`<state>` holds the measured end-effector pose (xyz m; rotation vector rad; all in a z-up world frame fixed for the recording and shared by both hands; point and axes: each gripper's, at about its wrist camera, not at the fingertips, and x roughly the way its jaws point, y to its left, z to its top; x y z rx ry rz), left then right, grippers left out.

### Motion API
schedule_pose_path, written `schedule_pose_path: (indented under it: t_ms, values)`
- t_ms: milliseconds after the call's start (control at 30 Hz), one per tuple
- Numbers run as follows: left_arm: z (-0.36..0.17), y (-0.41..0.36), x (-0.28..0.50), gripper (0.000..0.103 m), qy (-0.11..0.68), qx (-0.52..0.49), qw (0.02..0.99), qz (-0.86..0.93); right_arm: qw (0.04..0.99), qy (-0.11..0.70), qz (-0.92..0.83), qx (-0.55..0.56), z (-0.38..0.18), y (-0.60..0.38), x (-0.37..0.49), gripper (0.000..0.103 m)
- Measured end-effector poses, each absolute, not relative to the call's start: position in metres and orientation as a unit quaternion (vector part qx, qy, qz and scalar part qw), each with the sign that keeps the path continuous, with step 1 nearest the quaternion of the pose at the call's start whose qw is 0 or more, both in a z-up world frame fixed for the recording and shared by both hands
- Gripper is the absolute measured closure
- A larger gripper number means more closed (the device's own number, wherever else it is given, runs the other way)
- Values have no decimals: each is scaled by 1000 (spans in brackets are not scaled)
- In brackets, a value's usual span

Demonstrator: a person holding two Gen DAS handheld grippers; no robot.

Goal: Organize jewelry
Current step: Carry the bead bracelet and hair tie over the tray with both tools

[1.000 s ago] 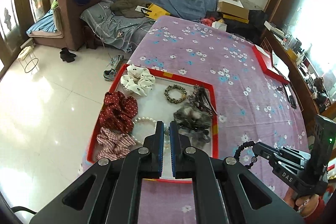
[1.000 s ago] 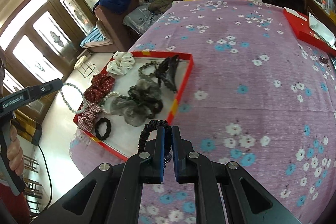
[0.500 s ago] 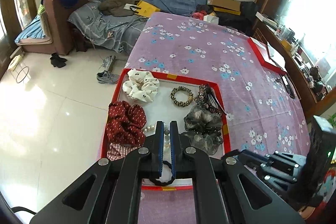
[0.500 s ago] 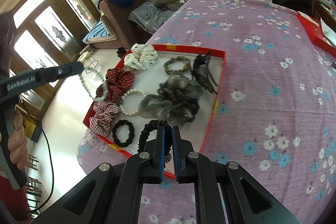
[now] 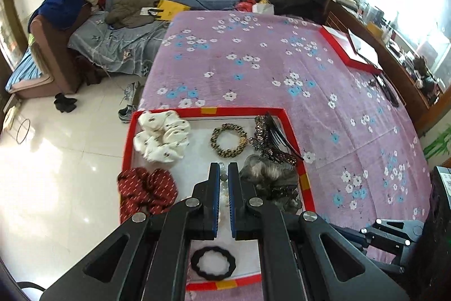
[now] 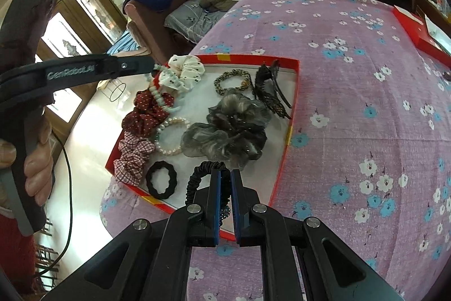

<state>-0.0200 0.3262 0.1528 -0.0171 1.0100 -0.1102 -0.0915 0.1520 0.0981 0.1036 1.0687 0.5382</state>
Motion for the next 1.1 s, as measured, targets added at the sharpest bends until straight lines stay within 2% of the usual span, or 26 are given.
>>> schedule_pose_path:
  t_ms: [567, 1100]
  values:
    - [126, 311, 14, 98, 512, 6, 856, -73, 818, 512, 253, 66, 84, 155, -82, 95]
    - [126, 309, 26, 98, 514, -10, 852, -95, 817, 516, 250, 64, 80, 163, -77, 95]
